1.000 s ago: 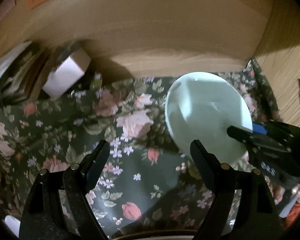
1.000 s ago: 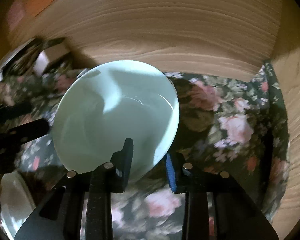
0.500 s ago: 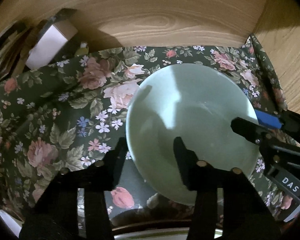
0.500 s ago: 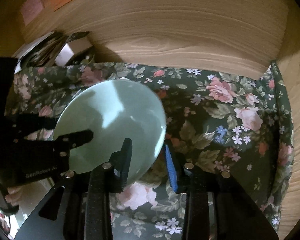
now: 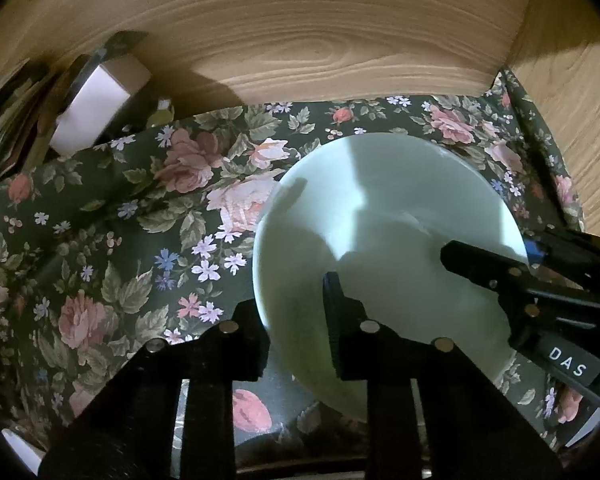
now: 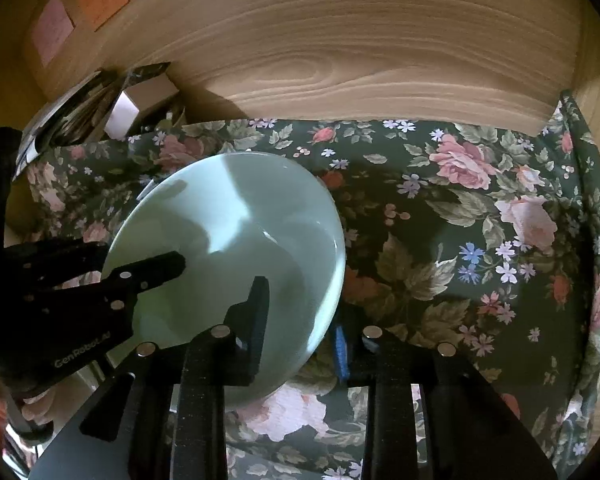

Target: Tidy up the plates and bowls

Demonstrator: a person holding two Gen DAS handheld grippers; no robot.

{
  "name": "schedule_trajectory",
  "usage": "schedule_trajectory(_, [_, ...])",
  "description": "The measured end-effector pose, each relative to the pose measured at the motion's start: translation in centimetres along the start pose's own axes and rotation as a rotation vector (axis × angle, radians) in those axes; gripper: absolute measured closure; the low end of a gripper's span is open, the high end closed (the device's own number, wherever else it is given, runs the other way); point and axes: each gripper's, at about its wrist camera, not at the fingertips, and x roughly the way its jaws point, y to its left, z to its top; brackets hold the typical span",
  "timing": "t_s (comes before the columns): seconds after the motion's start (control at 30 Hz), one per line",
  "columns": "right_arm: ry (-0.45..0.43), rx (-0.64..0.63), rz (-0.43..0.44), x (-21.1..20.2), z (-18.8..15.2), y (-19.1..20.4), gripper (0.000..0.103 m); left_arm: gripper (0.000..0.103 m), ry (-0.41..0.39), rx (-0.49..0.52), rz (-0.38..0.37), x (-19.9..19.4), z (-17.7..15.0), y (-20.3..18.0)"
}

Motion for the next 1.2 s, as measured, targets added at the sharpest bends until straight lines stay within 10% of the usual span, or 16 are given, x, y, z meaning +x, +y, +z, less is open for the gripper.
schedule_trajectory(1.2, [-0.152,-0.227,0.062,-5.9,-1.1,12.4,0.078,0.081,-0.216,-0.173,0.033,-13.8,-8.1,8.5])
